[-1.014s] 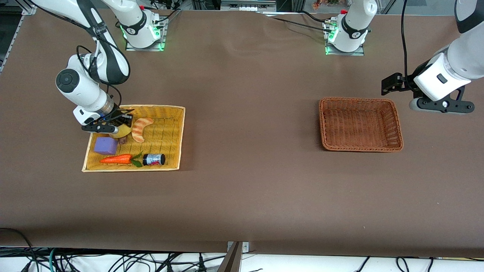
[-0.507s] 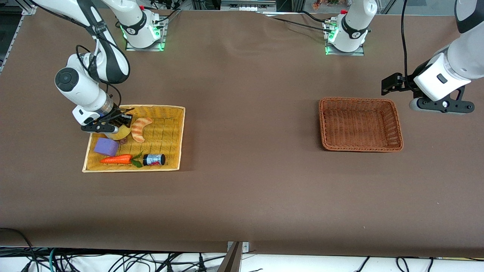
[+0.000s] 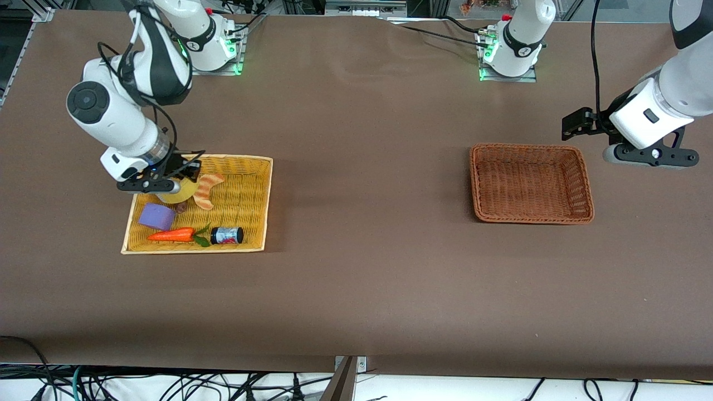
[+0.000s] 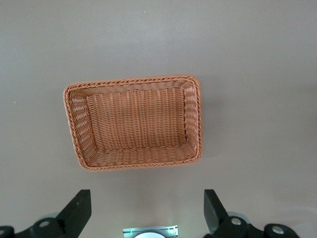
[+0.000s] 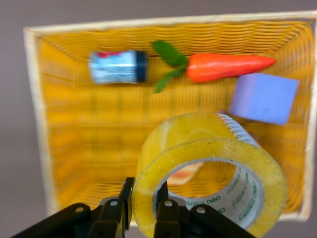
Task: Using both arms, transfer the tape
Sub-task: 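Close the right gripper on the tape roll's rim and lift it, then carry the tape roll with the right gripper toward the table's middle, then set the tape roll down and withdraw the right gripper while the left gripper reaches, then lower the left gripper onto the tape roll and grasp its rim, then lift the tape roll with the left gripper and lower it into the basket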
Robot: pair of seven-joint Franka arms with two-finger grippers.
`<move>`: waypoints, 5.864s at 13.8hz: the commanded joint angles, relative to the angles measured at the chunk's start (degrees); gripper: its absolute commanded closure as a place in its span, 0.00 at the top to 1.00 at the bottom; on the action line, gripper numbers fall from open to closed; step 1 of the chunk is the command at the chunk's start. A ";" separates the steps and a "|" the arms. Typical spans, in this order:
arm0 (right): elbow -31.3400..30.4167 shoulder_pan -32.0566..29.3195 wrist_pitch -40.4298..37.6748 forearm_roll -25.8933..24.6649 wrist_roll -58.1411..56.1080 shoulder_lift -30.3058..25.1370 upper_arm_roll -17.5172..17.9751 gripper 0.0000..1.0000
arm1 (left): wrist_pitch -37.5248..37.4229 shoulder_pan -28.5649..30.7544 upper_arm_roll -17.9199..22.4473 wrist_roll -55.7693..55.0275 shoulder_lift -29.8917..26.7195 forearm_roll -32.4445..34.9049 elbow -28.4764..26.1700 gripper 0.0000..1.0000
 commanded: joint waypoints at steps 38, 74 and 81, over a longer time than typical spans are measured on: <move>42.31 28.05 -8.71 -16.32 52.29 36.03 7.11 1.00 | 0.63 4.00 0.01 0.03 1.62 -9.70 1.15 1.00; 28.06 -5.19 -29.49 0.11 -20.01 -3.47 -11.08 1.00 | 54.75 -28.79 -8.95 -44.53 35.89 -12.69 -9.75 0.99; 29.39 -5.45 -29.49 0.37 -20.01 -2.23 -11.17 1.00 | 55.48 -28.61 -8.86 -44.18 34.94 -12.42 -10.18 0.00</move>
